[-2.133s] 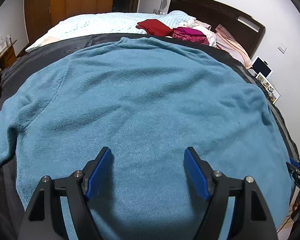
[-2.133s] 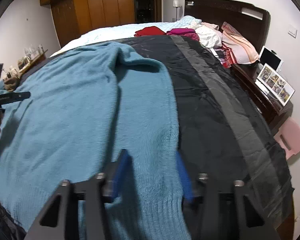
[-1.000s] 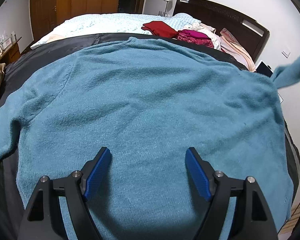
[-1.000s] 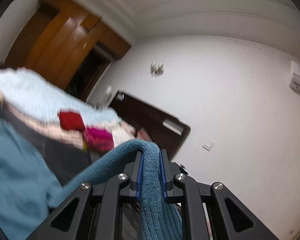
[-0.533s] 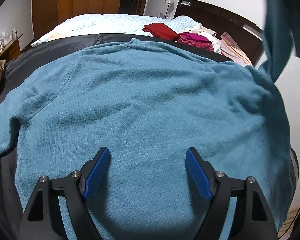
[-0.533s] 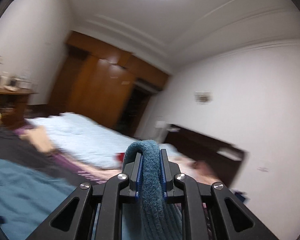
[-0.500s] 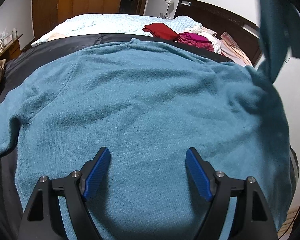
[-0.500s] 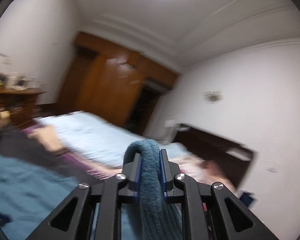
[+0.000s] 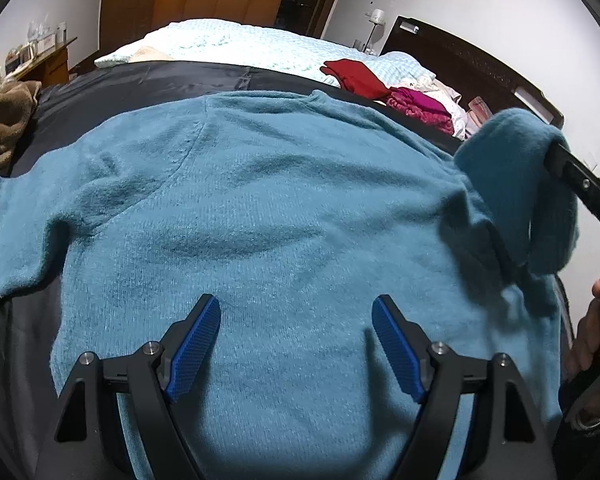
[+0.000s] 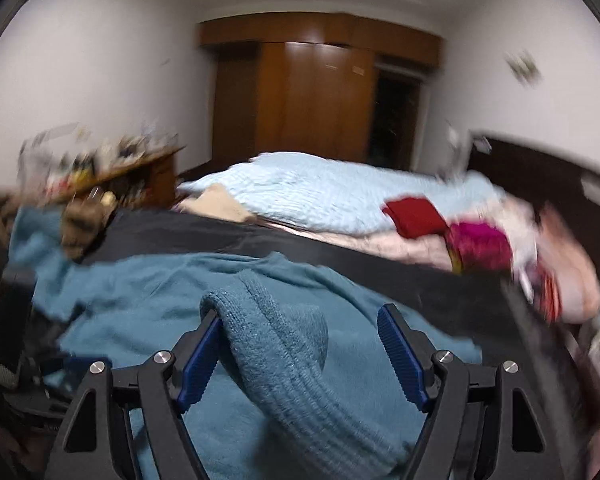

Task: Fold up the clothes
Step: 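Grasp the other sleeve cuff with the right gripper and lift it, then lay the sleeve across the sweater body and open the right gripper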

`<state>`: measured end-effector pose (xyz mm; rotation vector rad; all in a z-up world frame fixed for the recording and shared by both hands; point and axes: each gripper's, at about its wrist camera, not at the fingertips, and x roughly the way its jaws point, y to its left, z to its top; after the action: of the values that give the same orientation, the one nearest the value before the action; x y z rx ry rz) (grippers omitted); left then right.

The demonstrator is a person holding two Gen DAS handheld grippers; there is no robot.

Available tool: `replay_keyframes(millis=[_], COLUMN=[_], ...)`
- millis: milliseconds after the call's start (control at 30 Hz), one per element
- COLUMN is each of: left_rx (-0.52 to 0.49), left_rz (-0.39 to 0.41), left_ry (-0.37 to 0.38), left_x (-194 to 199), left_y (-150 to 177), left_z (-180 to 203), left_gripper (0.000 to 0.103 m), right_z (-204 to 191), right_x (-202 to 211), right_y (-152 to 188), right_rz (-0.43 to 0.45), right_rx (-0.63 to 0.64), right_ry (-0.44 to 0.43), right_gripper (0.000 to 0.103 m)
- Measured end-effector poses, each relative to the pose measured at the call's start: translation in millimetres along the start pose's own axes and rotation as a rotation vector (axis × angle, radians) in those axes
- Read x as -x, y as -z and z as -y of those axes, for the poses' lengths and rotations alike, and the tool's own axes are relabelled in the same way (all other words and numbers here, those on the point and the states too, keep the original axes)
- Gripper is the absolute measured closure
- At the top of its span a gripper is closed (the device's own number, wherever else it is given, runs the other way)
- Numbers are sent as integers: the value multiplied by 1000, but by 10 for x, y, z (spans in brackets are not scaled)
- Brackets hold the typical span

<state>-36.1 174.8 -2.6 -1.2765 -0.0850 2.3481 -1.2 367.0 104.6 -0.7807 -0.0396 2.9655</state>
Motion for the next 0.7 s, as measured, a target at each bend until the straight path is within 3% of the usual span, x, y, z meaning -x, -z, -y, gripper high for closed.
replay_keyframes(millis=[33,133,200,300,533,600,700], left_rx=[-7,-17,-12,-5,5,4,2], left_rz=[3,7,8,9,4,3,3], left_ry=[-7,-17,-13,-6,-10,-12,-16], left_x=[-5,-18,-15,-11,-6,-7,-6], left_y=[6,2,-3,-11,-14,-12,-9], left_z=[12,24,8,-17,-38,-31,-28], left_gripper=[21,21,21,21,21,21,21], right_z=[115,-10,-293,-786,-1285,-1249,-1099], right_x=[-6,52,126,294,430,552,796], right_y=[39,143,192,363,1166,1321,1381], right_rz=[-10,-49,-69,-87,-216,-230,-250], right_rx=[-63,-26,134,435,970,1026,968], right_ry=[-7,-69,-95,-66,87,102,47], right_gripper=[25,25,25,25,24,23,22])
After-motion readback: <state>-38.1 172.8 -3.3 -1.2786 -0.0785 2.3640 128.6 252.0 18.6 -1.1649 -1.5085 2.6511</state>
